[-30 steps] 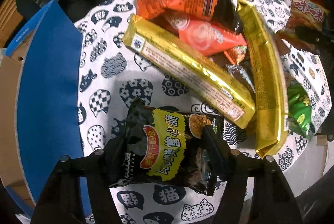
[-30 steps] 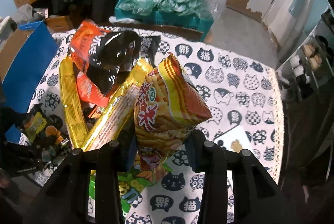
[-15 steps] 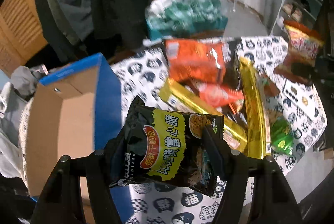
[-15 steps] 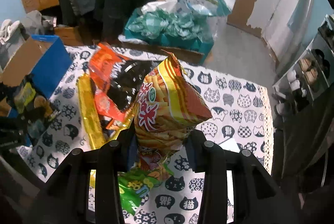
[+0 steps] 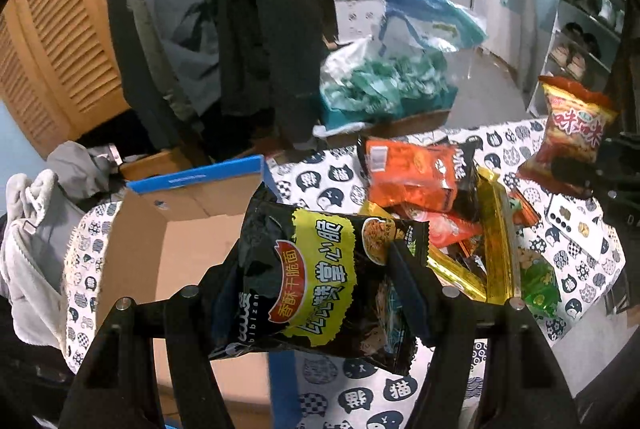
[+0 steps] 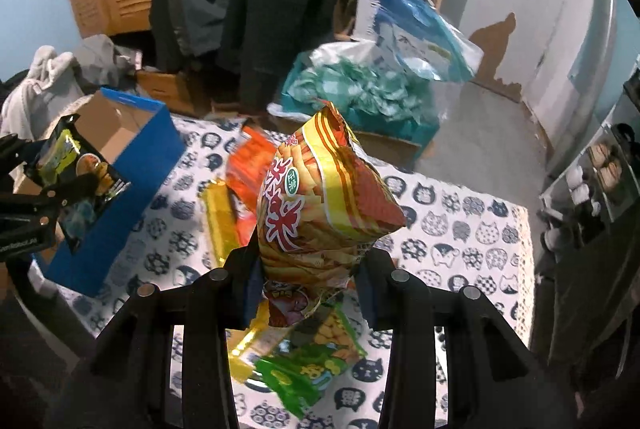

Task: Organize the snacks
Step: 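Carry both bags over the cardboard box and release them inside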

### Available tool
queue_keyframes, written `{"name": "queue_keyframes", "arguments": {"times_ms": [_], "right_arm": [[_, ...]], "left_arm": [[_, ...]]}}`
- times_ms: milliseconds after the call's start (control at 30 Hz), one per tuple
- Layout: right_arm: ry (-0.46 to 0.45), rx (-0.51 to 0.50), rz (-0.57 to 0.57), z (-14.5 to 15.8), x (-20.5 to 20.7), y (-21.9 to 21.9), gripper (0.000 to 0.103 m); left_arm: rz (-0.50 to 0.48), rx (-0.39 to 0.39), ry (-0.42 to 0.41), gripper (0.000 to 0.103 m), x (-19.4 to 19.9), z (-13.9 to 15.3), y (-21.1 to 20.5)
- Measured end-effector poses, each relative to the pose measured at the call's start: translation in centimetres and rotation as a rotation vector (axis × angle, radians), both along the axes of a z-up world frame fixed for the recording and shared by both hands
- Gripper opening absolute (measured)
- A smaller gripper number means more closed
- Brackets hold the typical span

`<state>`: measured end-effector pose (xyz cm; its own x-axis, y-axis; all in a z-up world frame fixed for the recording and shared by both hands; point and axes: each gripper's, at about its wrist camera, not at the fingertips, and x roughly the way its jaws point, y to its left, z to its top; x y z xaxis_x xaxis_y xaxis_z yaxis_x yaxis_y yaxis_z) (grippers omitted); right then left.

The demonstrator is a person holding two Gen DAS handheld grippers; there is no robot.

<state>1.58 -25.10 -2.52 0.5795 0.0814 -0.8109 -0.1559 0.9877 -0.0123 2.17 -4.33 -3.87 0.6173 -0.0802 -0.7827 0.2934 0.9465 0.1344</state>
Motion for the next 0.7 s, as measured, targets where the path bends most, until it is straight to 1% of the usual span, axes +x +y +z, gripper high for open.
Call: {"name": "queue_keyframes", "arguments": {"times_ms": [167,267,500,700], "right_arm": [[-0.018,0.019,0.037,0.7,0.5,1.7,0.038],[-0.014,0.034,0.058,0.9,1.1,3.1,0.038],[-0.009,0.057,0.127,1.2,2.4,7.0,0.038],[0.014,0.074,0.196,0.7,3.7,10.9,0.038]], "left_arm": [[0.022,-0.001,-0.035,0.070,-0.1,1.2,1.7],[0.039,-0.002,-0.054,0.070,-0.3,1.5,2.8],[0.080,-0.018,-0.050,0.070,-0.3,1.5,5.8],[0.140,-0.030,-0.049,0.070,-0.1,1.4,9.2]]}}
